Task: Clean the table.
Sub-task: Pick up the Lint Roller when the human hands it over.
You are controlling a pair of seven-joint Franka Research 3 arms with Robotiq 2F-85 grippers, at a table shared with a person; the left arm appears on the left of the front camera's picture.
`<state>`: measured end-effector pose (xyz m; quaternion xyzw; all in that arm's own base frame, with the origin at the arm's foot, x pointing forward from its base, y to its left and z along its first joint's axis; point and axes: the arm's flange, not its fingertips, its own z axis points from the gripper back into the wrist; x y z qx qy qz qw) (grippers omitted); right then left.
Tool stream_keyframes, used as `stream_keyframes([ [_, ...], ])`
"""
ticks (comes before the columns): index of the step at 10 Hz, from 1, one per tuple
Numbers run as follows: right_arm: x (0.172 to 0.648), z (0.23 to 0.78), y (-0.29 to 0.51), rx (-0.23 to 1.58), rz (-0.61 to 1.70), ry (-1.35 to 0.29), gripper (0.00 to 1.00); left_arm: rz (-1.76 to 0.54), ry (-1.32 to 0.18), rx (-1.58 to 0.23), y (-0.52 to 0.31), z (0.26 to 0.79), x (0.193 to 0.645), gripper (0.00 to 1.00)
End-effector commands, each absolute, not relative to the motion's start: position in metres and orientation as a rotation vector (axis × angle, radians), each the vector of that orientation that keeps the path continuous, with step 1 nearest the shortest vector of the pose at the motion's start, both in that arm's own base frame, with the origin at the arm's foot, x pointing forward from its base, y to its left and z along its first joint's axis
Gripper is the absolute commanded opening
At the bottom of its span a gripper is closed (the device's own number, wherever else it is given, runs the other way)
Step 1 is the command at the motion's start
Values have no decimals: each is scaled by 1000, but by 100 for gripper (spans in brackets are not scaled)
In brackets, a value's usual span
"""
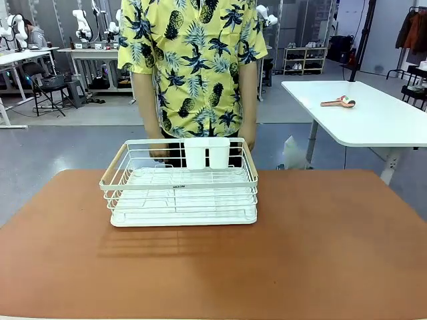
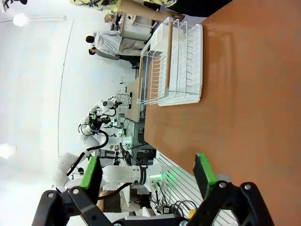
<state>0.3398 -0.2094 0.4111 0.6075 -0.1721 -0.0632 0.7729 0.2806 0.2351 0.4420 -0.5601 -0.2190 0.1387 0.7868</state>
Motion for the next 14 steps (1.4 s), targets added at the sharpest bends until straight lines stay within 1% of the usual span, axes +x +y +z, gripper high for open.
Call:
stream_keyframes([
  [1,338,416,-208,1327,-138,-374,100,293,-482,-1219,236,443,280,100],
  [14,338,416,-208,1327,-138,-374,100,293,-482,-1219,236,443,280,100],
])
